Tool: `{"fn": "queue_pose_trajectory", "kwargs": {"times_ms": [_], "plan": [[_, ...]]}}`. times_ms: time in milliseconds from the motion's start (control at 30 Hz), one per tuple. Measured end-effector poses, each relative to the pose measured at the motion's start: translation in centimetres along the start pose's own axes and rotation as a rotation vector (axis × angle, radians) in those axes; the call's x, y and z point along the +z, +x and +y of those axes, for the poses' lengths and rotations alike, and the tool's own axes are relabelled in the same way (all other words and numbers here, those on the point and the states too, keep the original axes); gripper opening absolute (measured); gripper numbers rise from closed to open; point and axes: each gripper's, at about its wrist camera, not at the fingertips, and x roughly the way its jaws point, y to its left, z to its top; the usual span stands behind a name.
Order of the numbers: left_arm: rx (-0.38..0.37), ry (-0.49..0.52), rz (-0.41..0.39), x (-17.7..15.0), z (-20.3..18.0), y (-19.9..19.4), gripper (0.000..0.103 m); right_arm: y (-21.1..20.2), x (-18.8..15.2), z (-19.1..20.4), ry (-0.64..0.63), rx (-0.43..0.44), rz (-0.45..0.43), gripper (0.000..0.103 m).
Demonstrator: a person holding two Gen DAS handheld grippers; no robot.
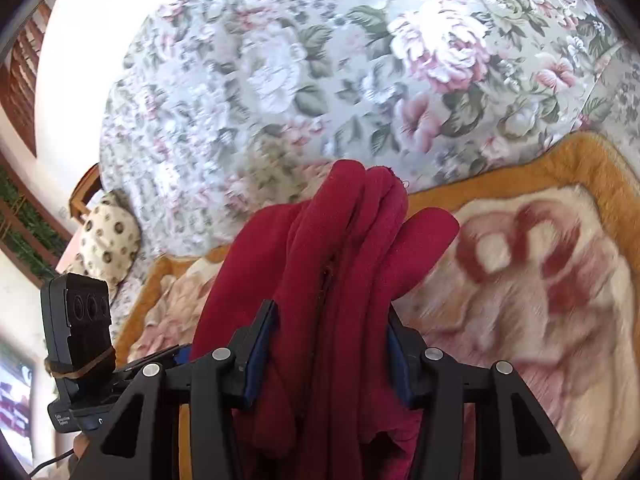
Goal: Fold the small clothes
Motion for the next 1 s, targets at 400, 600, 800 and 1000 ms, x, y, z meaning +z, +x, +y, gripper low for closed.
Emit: {"fn": "queue_pose_trajectory", "kwargs": {"times_ms": [400, 600, 800, 1000], "plan": [[0.152, 0.024, 0.067, -7.7, 0.8, -2.0, 0.065, 0.3, -7.1, -1.0, 0.036, -0.113, 0.135, 0.052], [0.284, 0.101, 0.016, -7.4, -0.6, -3.1, 0.065, -4.8, -5.5, 2.9, -0.122, -0.146, 0.025, 0.049], [0.314, 0.092, 0.032, -7.6, -1.2, -1.1, 0.065, -1.1, -4.8, 5.9, -0.232, -0.098, 0.106, 0.036], [0.321, 0.096, 0.032, -7.6, -1.7, -0.7, 0.067, 3.5, -5.5, 4.3, -0.32, -0.222, 0.198, 0.025]]}}
